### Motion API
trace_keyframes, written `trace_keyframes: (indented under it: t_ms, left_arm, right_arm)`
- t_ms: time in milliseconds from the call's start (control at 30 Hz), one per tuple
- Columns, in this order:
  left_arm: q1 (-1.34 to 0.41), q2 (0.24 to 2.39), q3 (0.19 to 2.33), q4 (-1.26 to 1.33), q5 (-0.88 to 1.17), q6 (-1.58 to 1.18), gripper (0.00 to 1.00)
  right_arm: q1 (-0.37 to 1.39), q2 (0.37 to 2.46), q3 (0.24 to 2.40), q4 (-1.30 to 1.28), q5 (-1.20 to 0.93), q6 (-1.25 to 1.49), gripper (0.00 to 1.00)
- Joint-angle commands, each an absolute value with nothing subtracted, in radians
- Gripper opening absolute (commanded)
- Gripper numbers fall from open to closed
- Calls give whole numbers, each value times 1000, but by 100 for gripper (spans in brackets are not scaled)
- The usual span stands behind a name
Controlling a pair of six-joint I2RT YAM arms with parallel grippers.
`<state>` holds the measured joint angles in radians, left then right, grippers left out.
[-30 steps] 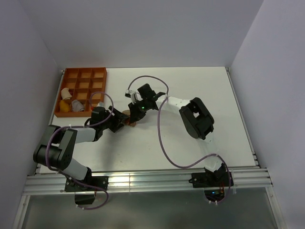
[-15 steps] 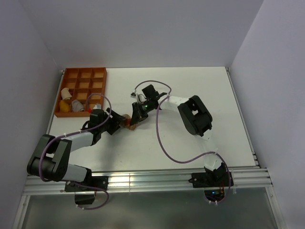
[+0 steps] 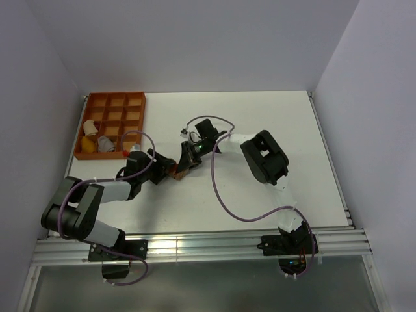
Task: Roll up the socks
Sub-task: Roll the sock at the center of the board.
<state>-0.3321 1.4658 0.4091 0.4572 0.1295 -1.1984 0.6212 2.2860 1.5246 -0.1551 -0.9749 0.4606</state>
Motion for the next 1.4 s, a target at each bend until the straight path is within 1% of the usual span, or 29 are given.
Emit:
trace_keyframes:
  t_ms: [0, 200, 267, 333, 433, 567, 667, 833, 867, 1000, 1100, 1133, 1233, 1367]
  left_arm:
    - [-341, 1502, 405, 465, 103, -1172, 72]
    - [-347, 1563, 419, 505, 153, -1144, 72]
    - [-351, 1591, 419, 511, 169, -1147, 73]
    - [-359, 1603, 411, 523, 170, -1154, 77]
    - [-367, 1594, 393, 526, 164, -1157, 82]
    - [-367, 1591, 380, 535, 161, -1146, 84]
    - [-367, 1595, 383, 522, 161, -1143, 87]
    - [-365, 1569, 394, 440, 101, -1140, 91]
    - [-365, 1565, 399, 395, 85, -1137, 91]
    - [-365, 1557, 428, 351, 49, -1132, 92]
    - [-365, 1595, 456, 333, 64, -1126, 88]
    - [-367, 1614, 457, 339, 84, -1127, 85]
    - [-370, 1638, 459, 380, 113, -1124, 76]
    - [-391, 1641, 446, 488, 193, -1121, 70]
  right_arm:
    - [624, 2324, 1473, -91, -979, 554, 0]
    - [623, 2332, 1444, -3, -1035, 645, 0]
    - [621, 2332, 1413, 104, -1048, 689, 0]
    - [614, 2332, 1384, 185, -1060, 759, 0]
    - [603, 2330, 1365, 218, -1051, 798, 0]
    - [597, 2344, 1345, 262, -1055, 828, 0]
    - [592, 2352, 1313, 345, -1068, 903, 0]
    - [577, 2352, 1296, 365, -1068, 916, 0]
    - [577, 2353, 1296, 362, -1068, 916, 0]
    - [575, 2364, 1298, 377, -1072, 931, 0]
    - [575, 2370, 1282, 452, -1084, 991, 0]
    - [575, 2373, 1273, 483, -1089, 1005, 0]
    - [575, 2375, 1273, 473, -1078, 1005, 0]
    - [575, 2381, 1279, 454, -1065, 999, 0]
